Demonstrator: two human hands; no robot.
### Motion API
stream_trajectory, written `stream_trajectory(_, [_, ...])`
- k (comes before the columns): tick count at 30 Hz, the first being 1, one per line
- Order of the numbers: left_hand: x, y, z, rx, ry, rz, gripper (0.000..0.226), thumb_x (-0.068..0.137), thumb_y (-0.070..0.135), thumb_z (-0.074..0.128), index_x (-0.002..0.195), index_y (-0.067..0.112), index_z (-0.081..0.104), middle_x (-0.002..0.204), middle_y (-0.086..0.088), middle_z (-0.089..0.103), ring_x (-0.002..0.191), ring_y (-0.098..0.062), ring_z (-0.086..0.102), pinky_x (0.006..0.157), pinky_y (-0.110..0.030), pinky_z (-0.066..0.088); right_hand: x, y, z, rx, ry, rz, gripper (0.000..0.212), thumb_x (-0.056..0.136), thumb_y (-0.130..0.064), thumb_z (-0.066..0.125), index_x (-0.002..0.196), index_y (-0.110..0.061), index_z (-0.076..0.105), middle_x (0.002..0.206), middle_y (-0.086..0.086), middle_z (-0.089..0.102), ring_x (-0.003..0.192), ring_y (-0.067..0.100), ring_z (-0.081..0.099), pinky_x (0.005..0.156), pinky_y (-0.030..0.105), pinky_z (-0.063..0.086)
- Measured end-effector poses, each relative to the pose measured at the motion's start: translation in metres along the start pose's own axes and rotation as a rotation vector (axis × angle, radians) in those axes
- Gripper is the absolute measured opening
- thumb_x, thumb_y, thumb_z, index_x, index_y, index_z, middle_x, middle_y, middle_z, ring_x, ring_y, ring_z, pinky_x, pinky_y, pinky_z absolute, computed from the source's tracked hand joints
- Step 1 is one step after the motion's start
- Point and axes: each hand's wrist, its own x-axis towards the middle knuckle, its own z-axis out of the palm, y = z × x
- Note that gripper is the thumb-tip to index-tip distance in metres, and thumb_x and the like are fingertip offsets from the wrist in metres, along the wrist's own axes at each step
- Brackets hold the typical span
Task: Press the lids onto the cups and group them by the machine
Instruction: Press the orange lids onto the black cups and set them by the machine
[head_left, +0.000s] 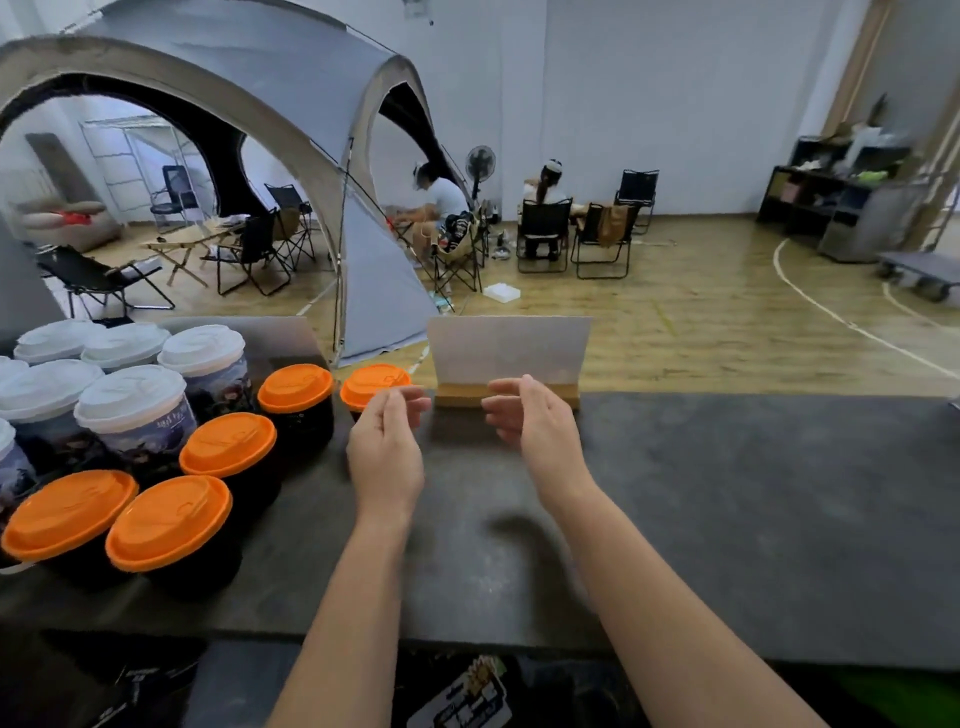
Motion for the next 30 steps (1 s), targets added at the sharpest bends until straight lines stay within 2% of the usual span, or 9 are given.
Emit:
stream_trajectory(3, [-0.011, 0.003, 0.032, -0.026, -0.153, -0.001, 0.034, 0.104, 0.018, 0.038, 0.090, 0.020, 0.069, 0.093, -0.004, 0.072, 0.090, -0.018, 0.066, 0.083, -0.030, 0.052, -0.009, -0.012, -0.042, 0.028, 0.083, -0.033, 0.037, 0.105, -0.023, 0.033, 0.094, -0.014, 0.067, 0.087, 0.011, 0.070, 0.076, 0.018, 0.062, 0.068, 0.025, 0.048])
stream_trajectory(8, [-0.050, 0.007, 0.109, -0.157, -0.355, -0.080, 0.035, 0.105, 0.009, 0.036, 0.091, 0.011, 0.068, 0.087, -0.006, 0.069, 0.078, -0.011, 0.062, 0.065, -0.009, 0.048, -0.025, -0.025, -0.135, 0.032, 0.274, -0.070, 0.035, 0.105, -0.019, 0.032, 0.098, -0.009, 0.065, 0.083, 0.012, 0.067, 0.066, 0.013, 0.059, 0.058, 0.013, 0.047])
stream_trajectory(14, [-0.119, 0.016, 0.210, -0.226, -0.614, -0.181, 0.034, 0.104, 0.011, 0.040, 0.089, 0.012, 0.070, 0.087, -0.007, 0.071, 0.078, -0.012, 0.063, 0.068, -0.013, 0.049, -0.055, -0.041, -0.244, -0.044, 0.559, -0.079, 0.034, 0.104, -0.017, 0.035, 0.094, -0.013, 0.067, 0.086, 0.013, 0.069, 0.072, 0.015, 0.061, 0.059, 0.013, 0.047])
stream_trajectory(18, [-0.174, 0.039, 0.264, -0.262, -0.766, -0.185, 0.032, 0.104, 0.011, 0.040, 0.091, 0.011, 0.070, 0.088, -0.008, 0.071, 0.076, -0.010, 0.062, 0.067, -0.011, 0.048, -0.085, -0.060, -0.310, -0.097, 0.710, -0.095, 0.034, 0.104, -0.021, 0.036, 0.100, -0.012, 0.068, 0.092, 0.012, 0.073, 0.078, 0.014, 0.066, 0.066, 0.016, 0.052])
stream_trajectory(24, [-0.264, 0.068, 0.343, -0.303, -0.848, -0.213, 0.034, 0.104, 0.012, 0.040, 0.091, 0.012, 0.071, 0.089, -0.008, 0.073, 0.079, -0.011, 0.065, 0.071, -0.017, 0.049, -0.128, -0.083, -0.415, -0.107, 0.820, -0.150, 0.034, 0.105, -0.021, 0.036, 0.098, -0.012, 0.068, 0.090, 0.010, 0.072, 0.078, 0.013, 0.067, 0.066, 0.016, 0.051])
stream_trajectory(27, [-0.307, 0.083, 0.390, -0.295, -0.872, -0.243, 0.033, 0.104, 0.011, 0.039, 0.096, 0.008, 0.071, 0.092, -0.008, 0.073, 0.081, -0.014, 0.065, 0.070, -0.015, 0.050, -0.144, -0.092, -0.473, -0.118, 0.841, -0.152, 0.033, 0.104, -0.021, 0.036, 0.095, -0.016, 0.068, 0.086, 0.005, 0.072, 0.077, 0.013, 0.066, 0.070, 0.022, 0.052])
stream_trajectory(30, [-0.343, 0.097, 0.431, -0.292, -0.875, -0.276, 0.034, 0.104, 0.014, 0.039, 0.097, 0.011, 0.071, 0.095, -0.008, 0.073, 0.084, -0.015, 0.065, 0.074, -0.021, 0.049, -0.155, -0.098, -0.527, -0.138, 0.863, -0.148, 0.033, 0.104, -0.021, 0.036, 0.094, -0.018, 0.067, 0.088, 0.005, 0.072, 0.078, 0.015, 0.066, 0.071, 0.025, 0.051])
